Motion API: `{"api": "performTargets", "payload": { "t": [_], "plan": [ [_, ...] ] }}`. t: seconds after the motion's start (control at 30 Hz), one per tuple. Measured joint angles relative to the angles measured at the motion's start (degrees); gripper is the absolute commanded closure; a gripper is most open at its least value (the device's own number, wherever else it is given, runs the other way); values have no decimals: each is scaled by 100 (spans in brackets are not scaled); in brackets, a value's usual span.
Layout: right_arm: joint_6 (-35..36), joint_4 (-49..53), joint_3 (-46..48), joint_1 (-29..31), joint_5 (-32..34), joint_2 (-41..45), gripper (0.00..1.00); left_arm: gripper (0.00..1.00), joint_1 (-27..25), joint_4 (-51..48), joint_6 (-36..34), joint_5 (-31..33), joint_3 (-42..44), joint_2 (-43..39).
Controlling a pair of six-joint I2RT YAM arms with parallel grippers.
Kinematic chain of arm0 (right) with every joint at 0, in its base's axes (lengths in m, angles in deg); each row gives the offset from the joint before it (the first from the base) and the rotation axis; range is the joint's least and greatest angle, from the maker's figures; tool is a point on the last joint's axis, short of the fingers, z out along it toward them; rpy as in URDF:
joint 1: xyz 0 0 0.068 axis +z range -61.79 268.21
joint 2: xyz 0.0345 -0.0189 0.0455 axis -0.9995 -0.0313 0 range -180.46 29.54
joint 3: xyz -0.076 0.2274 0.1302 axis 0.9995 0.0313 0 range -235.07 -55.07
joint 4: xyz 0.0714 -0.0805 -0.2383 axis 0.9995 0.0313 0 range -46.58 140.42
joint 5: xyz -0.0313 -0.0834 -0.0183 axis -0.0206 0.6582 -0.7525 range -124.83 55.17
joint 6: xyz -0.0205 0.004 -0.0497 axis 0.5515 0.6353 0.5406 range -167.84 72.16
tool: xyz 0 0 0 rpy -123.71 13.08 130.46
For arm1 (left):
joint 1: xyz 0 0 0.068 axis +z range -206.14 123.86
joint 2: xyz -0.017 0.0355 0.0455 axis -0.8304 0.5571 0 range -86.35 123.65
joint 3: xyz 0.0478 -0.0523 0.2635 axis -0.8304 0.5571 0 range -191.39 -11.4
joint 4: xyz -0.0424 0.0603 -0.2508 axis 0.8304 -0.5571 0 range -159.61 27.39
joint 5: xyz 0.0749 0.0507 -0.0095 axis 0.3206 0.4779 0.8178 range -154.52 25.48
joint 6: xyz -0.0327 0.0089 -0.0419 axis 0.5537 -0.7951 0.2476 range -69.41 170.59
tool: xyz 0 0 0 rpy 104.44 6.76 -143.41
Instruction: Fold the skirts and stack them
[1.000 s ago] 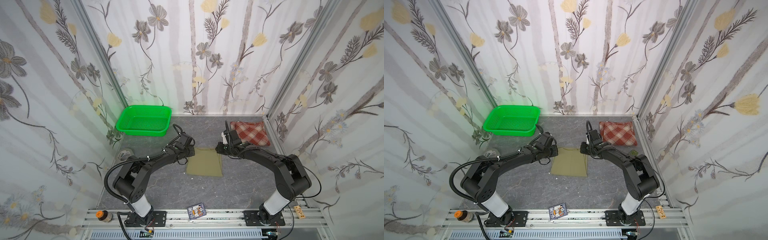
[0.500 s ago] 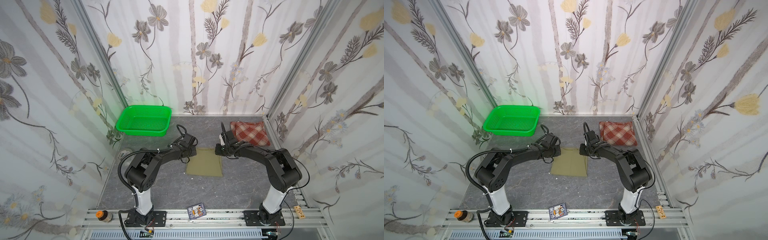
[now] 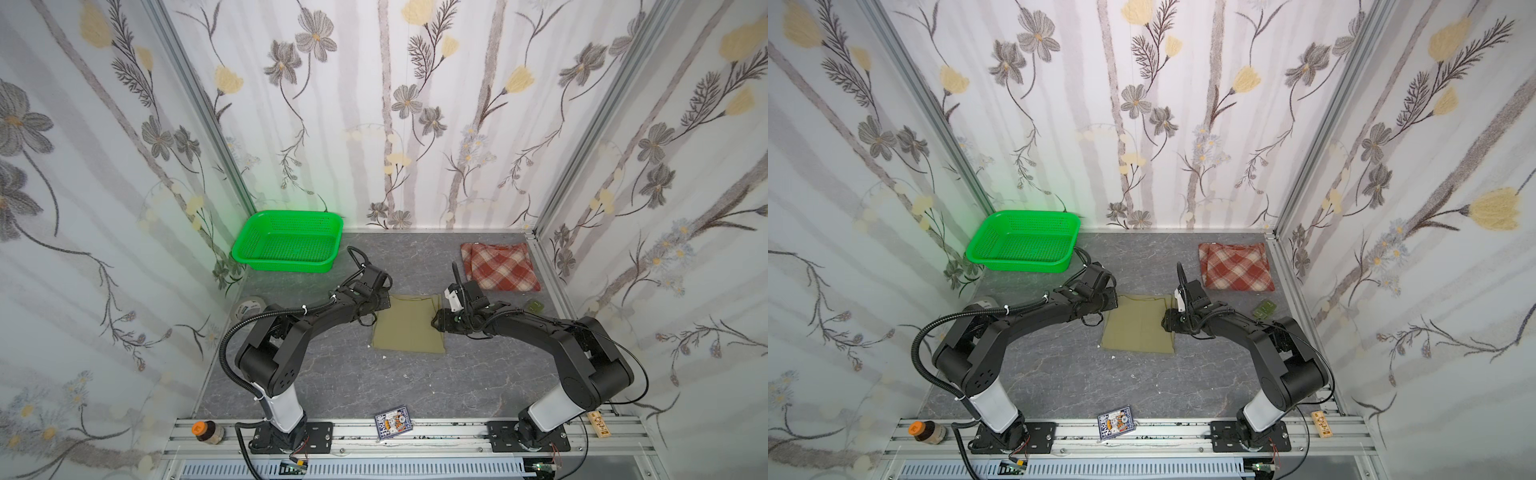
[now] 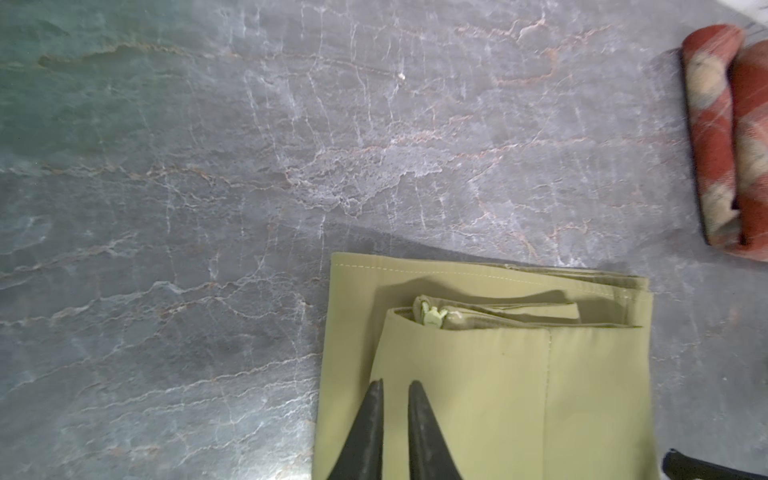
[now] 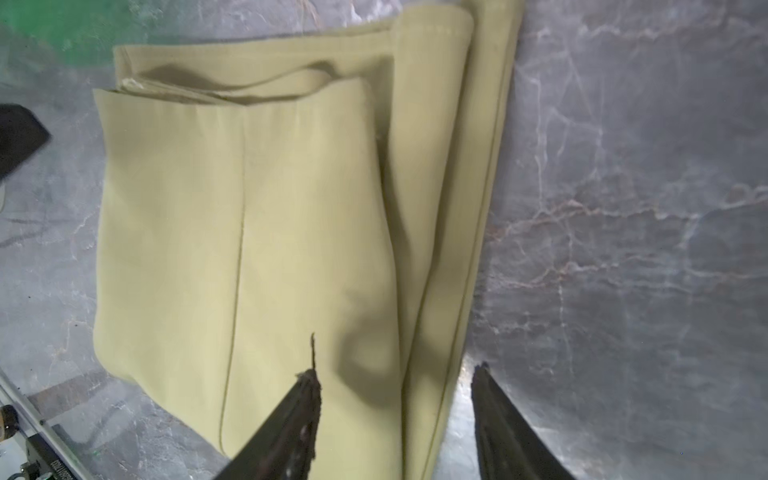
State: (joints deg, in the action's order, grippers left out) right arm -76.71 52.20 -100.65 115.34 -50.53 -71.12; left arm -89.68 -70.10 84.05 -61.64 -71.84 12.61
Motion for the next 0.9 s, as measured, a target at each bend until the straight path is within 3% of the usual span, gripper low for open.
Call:
{"api": "performTargets", "payload": {
  "t": [0.17,0.37,0.9],
  "plan": [
    [-2,-197,199,-11,-87,17,41,84,-50,0,68,-140,26,-179],
    [-2,-839,446,-85,-393,-37,40,84,-533,37,149,-328,-116,-107],
    [-111,-1910,649,-330,-1178,-389,43,87,-940,129,529,-761,-407,894]
  ]
}}
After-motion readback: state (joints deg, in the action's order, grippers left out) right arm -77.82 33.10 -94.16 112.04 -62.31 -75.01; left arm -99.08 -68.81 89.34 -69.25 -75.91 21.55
